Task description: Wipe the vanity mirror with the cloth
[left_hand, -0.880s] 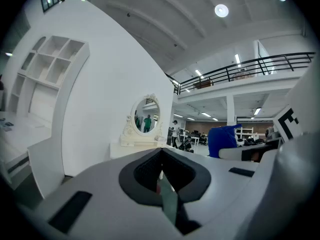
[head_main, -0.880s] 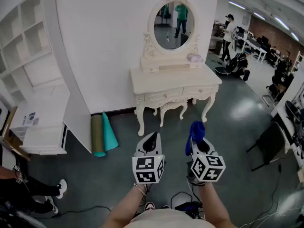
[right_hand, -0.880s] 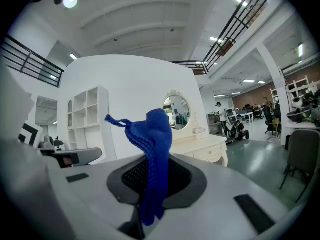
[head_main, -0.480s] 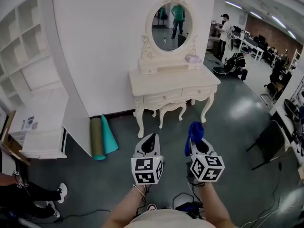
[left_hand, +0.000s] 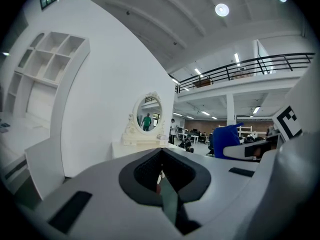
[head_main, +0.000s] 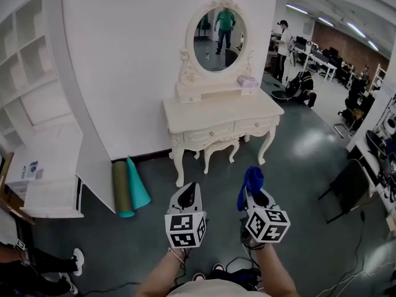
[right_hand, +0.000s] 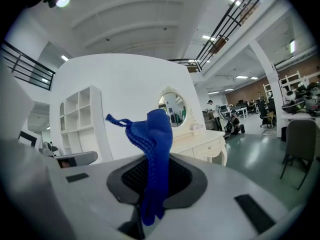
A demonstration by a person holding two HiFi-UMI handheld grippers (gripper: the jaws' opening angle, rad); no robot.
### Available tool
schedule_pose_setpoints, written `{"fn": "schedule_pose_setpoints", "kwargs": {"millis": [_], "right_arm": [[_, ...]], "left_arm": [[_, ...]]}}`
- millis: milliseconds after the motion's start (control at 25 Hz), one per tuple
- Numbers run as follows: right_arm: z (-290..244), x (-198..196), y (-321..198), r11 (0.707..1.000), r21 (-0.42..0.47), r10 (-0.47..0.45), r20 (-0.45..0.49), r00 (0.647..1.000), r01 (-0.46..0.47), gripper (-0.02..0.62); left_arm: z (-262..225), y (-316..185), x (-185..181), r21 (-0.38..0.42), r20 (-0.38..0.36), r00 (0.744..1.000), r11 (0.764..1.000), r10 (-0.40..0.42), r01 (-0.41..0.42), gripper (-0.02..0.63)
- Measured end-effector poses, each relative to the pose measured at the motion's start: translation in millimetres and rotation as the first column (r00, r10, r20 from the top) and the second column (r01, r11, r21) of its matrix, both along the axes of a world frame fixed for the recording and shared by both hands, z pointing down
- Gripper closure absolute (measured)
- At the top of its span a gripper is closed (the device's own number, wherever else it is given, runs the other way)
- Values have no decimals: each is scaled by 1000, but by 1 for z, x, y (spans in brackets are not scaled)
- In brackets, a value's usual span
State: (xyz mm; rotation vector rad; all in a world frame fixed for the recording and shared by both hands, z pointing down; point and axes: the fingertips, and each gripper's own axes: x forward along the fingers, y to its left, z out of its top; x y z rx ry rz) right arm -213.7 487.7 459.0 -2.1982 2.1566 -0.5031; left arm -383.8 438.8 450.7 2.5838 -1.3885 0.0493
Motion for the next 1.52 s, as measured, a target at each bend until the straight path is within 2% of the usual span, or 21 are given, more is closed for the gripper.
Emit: {"fn": "schedule_pose_setpoints", "kwargs": {"millis": [280,560,1200,1520], "right_arm": [[3,10,-34,1000,-10,5,-9,1000,-5,529],[-3,35,-103,1000,12,-22,-17,1000,23,529],[2,162,-275,997,-17,-71,10,997,71,529],[12,195,-333,993,-44,-107,21,994,108,529]], "left_arm": [[7,-36,5,-9,1,1000,1000,-10,10,600],[6,-97,27,1,3,999,999,-46,46,600],[3,-264,150,-9,28,996,996,-87,88,600],[14,-320,176,-36,38,991,991,-131,132,600]]}}
